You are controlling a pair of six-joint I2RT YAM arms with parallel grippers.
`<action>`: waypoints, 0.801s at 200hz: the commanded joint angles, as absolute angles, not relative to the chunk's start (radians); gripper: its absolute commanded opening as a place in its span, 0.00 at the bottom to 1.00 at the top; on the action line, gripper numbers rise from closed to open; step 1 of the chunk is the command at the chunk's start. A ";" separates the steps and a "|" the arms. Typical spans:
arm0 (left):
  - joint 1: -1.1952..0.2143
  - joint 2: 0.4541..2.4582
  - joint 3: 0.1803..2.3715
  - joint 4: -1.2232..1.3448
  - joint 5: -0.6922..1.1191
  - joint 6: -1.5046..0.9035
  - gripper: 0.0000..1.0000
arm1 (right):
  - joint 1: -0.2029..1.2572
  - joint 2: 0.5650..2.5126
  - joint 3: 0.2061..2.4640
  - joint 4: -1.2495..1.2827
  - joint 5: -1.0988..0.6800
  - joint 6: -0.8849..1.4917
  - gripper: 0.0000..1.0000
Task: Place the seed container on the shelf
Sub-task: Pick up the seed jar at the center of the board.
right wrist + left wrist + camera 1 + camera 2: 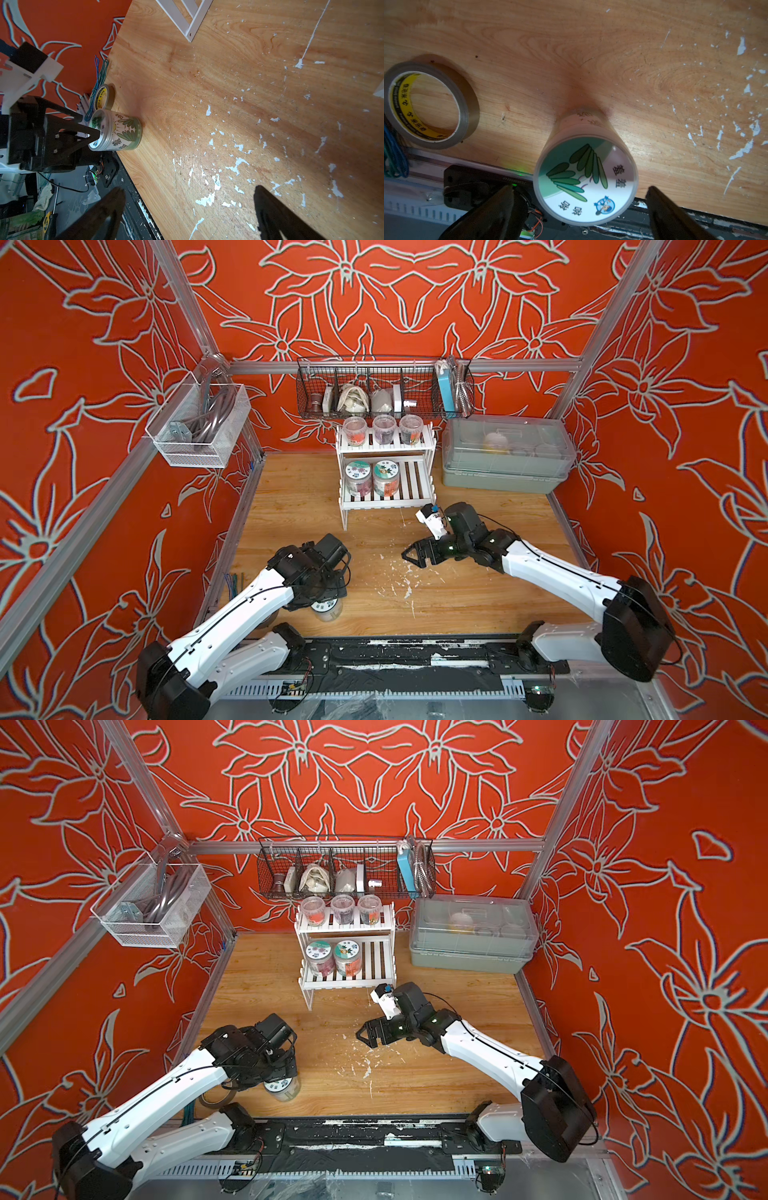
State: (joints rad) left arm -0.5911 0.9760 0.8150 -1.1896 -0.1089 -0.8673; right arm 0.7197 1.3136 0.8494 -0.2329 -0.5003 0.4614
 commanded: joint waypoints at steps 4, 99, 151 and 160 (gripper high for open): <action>-0.596 0.982 0.781 -1.131 -0.040 -0.896 0.99 | 0.729 1.315 0.832 -0.199 -0.524 0.483 0.99; -0.595 0.980 0.757 -1.112 -0.023 -0.904 0.99 | 0.729 1.314 0.813 -0.182 -0.536 0.488 0.99; -0.595 1.019 0.752 -1.092 -0.012 -0.896 0.99 | 0.730 1.296 0.812 -0.169 -0.546 0.484 0.99; -0.596 1.031 0.751 -1.091 -0.012 -0.893 0.99 | 0.730 1.298 0.812 -0.169 -0.552 0.482 0.99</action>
